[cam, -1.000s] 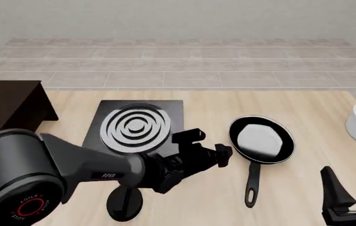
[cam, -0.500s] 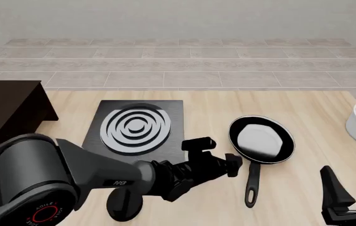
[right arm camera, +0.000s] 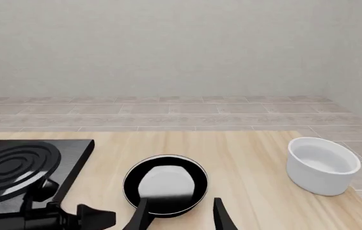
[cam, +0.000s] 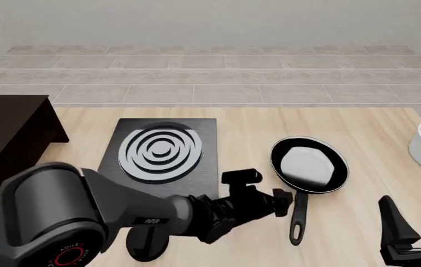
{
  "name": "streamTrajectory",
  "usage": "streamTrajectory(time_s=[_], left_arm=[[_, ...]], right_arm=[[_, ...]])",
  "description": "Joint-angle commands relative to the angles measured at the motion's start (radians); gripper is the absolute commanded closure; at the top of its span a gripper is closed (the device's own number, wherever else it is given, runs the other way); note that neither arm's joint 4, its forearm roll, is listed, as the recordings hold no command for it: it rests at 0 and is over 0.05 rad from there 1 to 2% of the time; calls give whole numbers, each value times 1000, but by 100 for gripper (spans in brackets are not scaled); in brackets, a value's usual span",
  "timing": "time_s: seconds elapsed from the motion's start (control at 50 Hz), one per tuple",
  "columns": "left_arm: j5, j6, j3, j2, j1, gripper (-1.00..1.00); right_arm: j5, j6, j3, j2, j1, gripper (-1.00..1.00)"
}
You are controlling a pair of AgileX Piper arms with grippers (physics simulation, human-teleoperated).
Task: Put the frying pan on top of the cabinet.
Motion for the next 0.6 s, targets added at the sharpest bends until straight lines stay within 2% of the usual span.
streamTrajectory(time_s=[0.02, 0.6], left_arm=[[-1, -13, -10, 23, -5, -100], [-6, -38, -28, 47, -42, -100]], right_arm=[[-5, 1, 0, 5, 0, -100], [-6, 4, 0, 7, -1, -100]])
